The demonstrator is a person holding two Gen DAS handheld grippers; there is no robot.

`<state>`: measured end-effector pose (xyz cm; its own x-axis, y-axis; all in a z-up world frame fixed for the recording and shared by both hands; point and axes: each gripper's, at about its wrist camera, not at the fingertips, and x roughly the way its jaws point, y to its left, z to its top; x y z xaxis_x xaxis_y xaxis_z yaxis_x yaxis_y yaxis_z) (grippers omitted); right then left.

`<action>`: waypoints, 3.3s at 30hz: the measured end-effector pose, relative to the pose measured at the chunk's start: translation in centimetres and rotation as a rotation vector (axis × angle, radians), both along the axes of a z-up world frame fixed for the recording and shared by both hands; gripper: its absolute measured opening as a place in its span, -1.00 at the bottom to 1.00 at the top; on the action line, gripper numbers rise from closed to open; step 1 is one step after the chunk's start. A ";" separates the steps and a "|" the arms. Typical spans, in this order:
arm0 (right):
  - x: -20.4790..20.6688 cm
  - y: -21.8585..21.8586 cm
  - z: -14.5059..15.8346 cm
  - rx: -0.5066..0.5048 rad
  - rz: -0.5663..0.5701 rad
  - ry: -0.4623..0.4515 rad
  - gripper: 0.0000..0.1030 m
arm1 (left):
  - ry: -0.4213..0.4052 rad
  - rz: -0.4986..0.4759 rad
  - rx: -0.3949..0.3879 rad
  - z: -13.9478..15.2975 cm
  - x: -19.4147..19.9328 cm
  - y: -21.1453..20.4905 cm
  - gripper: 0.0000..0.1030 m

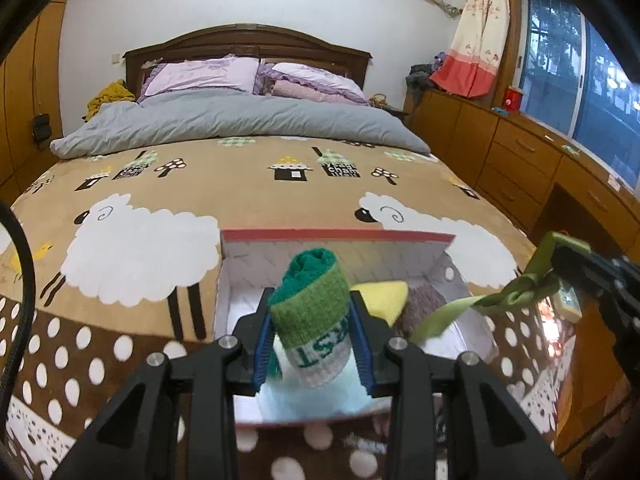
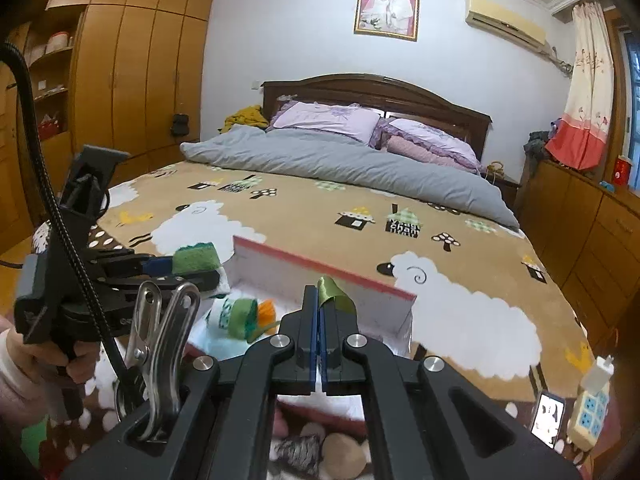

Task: Organize soft objects
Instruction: 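Carry the sock and green ribbon into the box with both tools, then open the left tool to release the sock while the right tool releases the ribbon, then grasp the pink sponge ball with the left tool while the right tool grasps the beige round sponge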

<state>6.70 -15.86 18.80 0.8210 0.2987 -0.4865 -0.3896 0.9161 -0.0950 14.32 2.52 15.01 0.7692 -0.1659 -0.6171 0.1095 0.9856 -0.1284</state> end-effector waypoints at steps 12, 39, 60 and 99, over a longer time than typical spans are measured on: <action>5.9 0.6 -1.5 -0.012 -0.051 0.009 -0.97 | 0.056 0.028 0.001 -2.4 6.4 -0.6 -0.31; 11.5 -0.8 -11.3 -0.047 -0.129 0.299 -0.74 | 0.170 0.055 0.009 -7.8 7.9 0.9 0.16; 3.9 -2.5 -7.2 0.002 -0.069 0.229 -0.14 | 0.127 -0.068 -0.034 -4.8 -0.4 -1.4 0.31; -0.5 -8.1 -14.5 0.141 -0.137 0.423 -0.14 | 0.268 -0.195 0.007 -11.4 -3.6 -9.0 -0.02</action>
<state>6.18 -23.96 4.29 0.5960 0.2884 -0.7494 -0.2415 0.9544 0.1753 10.69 -6.50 3.65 0.5337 -0.2890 -0.7947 0.2599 0.9504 -0.1711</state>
